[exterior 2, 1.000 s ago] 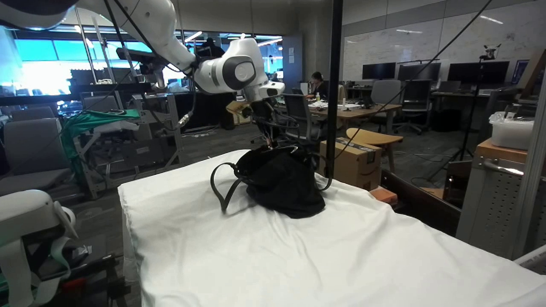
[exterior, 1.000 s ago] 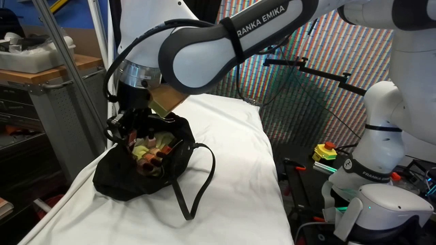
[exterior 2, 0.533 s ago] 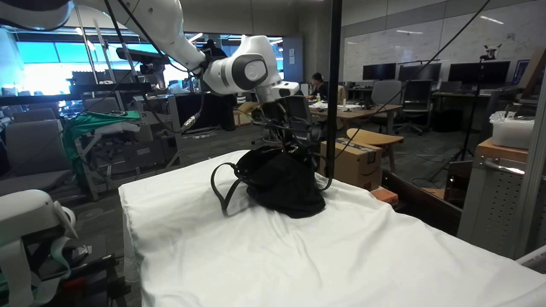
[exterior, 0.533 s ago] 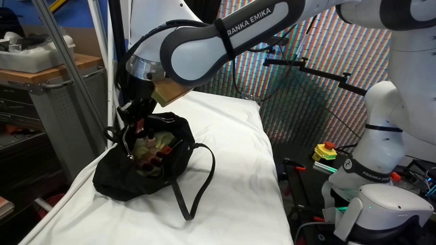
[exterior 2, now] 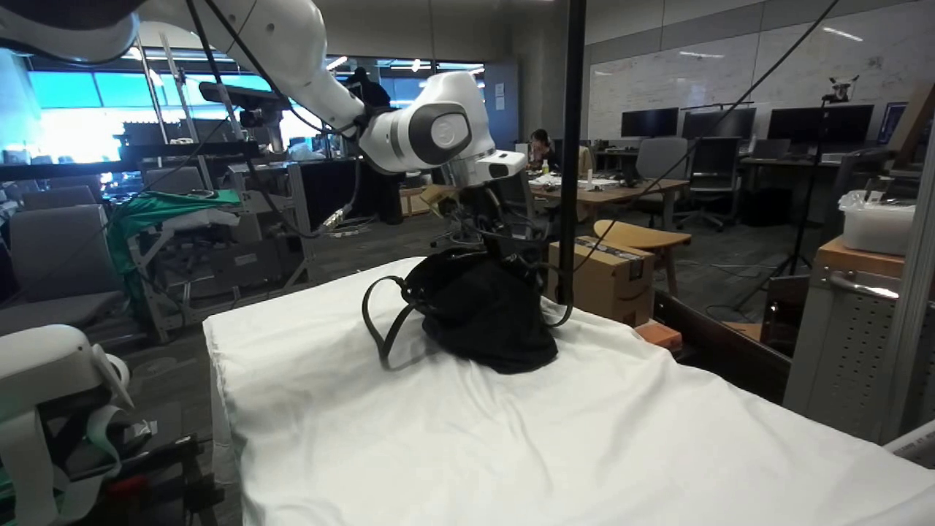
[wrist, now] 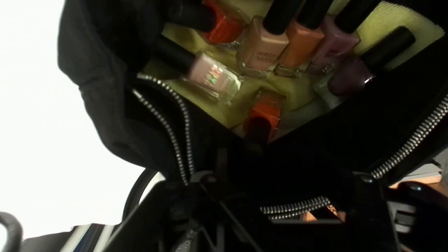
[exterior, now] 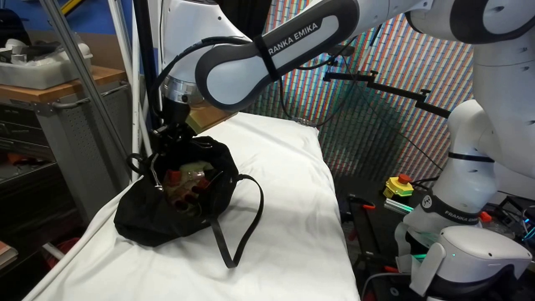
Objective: Pick up the nail polish bottles and place them in the black bag
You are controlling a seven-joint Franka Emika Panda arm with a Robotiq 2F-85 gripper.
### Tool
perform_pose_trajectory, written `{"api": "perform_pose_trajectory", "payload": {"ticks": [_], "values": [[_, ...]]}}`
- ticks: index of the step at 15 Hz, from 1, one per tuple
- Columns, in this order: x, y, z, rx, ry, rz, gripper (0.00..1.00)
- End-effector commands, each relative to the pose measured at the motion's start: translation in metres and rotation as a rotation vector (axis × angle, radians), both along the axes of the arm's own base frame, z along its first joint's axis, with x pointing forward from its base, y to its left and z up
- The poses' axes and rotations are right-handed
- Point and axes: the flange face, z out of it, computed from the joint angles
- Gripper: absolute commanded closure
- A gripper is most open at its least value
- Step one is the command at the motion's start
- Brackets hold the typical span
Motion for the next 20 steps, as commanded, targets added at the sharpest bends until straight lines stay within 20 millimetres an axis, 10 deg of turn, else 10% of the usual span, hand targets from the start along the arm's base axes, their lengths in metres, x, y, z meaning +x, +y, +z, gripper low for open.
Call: {"api": "perform_pose_trajectory", "payload": {"ticks": [1, 10, 20], "values": [[-0.005, 0.000, 0.011, -0.010, 0.026, -0.014, 0.01], [-0.126, 0.023, 0.063, 0.021, 0.206, 0.007, 0.00], [-0.284, 0.005, 0.094, 0.052, 0.165, -0.132, 0.00]]}}
